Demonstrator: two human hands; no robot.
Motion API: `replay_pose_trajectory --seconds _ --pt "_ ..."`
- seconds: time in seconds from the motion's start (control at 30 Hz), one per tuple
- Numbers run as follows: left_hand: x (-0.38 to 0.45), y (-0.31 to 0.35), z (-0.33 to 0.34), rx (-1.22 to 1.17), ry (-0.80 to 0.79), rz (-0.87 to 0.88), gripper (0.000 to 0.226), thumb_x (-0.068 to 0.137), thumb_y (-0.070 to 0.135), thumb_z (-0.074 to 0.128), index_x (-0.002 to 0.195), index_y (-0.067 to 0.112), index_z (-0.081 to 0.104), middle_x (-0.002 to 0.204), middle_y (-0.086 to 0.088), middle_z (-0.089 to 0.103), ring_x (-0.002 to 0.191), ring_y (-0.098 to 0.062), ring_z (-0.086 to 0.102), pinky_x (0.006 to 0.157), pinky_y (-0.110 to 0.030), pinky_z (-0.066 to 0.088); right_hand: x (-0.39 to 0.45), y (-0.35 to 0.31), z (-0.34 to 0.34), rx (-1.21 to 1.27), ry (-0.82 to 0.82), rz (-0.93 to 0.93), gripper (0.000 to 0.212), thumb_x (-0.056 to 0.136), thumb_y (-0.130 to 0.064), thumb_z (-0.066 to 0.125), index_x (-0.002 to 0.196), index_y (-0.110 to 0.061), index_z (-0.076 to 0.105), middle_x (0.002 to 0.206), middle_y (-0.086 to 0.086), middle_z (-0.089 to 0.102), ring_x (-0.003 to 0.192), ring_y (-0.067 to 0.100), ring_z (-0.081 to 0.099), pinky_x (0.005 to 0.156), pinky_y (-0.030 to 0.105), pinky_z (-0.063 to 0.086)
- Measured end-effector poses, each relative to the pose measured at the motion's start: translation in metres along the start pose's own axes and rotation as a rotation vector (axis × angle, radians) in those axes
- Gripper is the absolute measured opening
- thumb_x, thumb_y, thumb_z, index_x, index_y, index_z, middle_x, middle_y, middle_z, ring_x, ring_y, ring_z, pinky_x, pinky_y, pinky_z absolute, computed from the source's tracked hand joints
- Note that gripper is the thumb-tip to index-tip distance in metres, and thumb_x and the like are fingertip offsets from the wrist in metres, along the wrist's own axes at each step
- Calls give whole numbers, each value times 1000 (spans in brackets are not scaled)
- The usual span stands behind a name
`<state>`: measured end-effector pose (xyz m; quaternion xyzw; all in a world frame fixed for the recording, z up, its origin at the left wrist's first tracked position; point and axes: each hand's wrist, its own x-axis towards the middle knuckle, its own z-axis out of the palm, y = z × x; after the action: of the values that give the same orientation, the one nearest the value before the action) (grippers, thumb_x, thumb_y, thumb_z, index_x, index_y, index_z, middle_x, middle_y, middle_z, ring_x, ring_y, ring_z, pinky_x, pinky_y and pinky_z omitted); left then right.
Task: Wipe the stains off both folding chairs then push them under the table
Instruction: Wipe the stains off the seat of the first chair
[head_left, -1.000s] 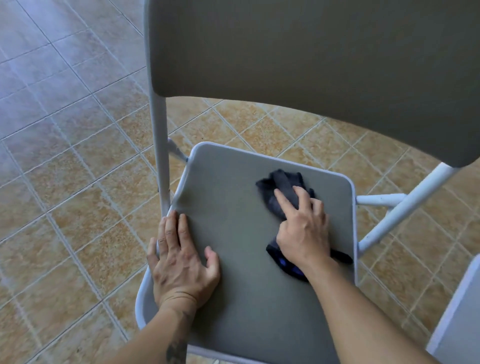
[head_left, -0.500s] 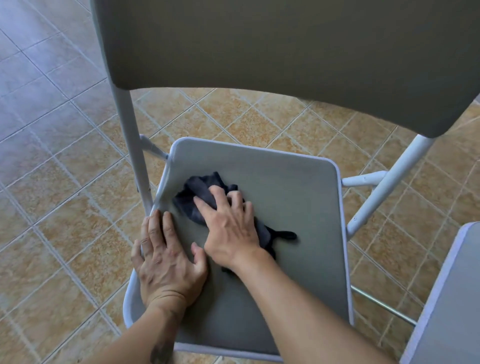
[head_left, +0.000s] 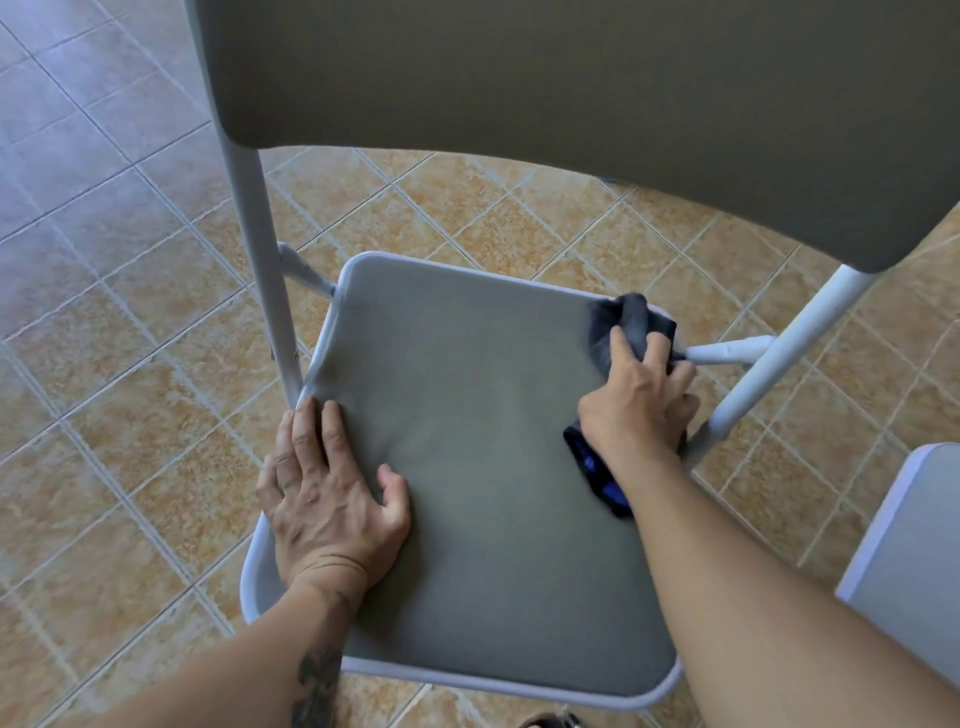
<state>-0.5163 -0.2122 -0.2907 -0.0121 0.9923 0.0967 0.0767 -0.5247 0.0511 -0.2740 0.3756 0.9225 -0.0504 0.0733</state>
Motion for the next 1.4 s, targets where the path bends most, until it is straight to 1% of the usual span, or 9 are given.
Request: replay_pose_trajectory --seconds 0.13,0.23,0.33,0.4,0.63,0.83,0.97,1.17,1.4 --pt "1 1 0 13 -7 -2 83 74 47 44 148 11 29 159 -11 24 147 -31 21 116 -50 21 -58 -29 11 72 44 -223 70 68 -17 50 136 -33 48 134 3 43 104 36 43 80 47 41" --pt "1 0 2 9 2 -3 83 74 47 43 148 12 28 159 -9 23 148 -29 19 116 -49 21 -88 -45 18 56 -31 -536 73 62 -20 51 134 -34 54 139 2 47 104 34 47 77 43 37" --pt "1 0 3 6 19 0 83 74 47 43 148 12 28 159 -9 23 148 -28 17 117 -48 19 -73 -34 16 63 -90 -692 70 68 -19 51 135 -38 53 145 -1 43 109 31 46 80 42 37" --pt "1 0 3 10 21 6 82 75 47 42 148 12 28 159 -8 23 148 -28 17 117 -47 18 -58 -19 13 78 -81 -651 68 70 -17 48 133 -40 56 145 -3 44 110 30 46 81 41 36" --pt "-1 2 3 11 24 3 82 75 47 44 148 13 29 159 -7 23 147 -27 17 115 -48 19 -47 26 10 187 120 -157 68 69 -9 42 128 -34 63 138 1 52 107 35 46 82 48 40" --pt "-2 1 1 -17 11 12 83 75 49 42 149 14 28 160 -6 21 148 -25 15 118 -46 16 -103 23 13 238 93 -166 67 67 -9 43 126 -32 65 137 1 51 103 34 46 80 49 47" --pt "-3 -2 1 -49 9 24 82 77 49 41 150 14 28 160 -5 20 149 -24 13 119 -44 12 -164 -13 15 191 -58 -407 68 64 -26 38 127 -38 61 138 -4 48 106 32 49 76 44 43" --pt "-5 -8 -1 -114 -3 53 78 81 48 39 151 16 28 162 -6 18 150 -24 11 120 -44 10 -164 0 16 121 -113 -556 70 67 -22 47 135 -39 54 148 -2 41 114 32 46 82 43 40" --pt "-9 -15 -5 -188 -45 82 66 89 39 46 150 19 29 163 -5 14 150 -25 9 121 -43 6 -164 83 6 91 42 -85 67 76 -1 55 137 -30 55 144 4 42 108 36 39 79 49 40"
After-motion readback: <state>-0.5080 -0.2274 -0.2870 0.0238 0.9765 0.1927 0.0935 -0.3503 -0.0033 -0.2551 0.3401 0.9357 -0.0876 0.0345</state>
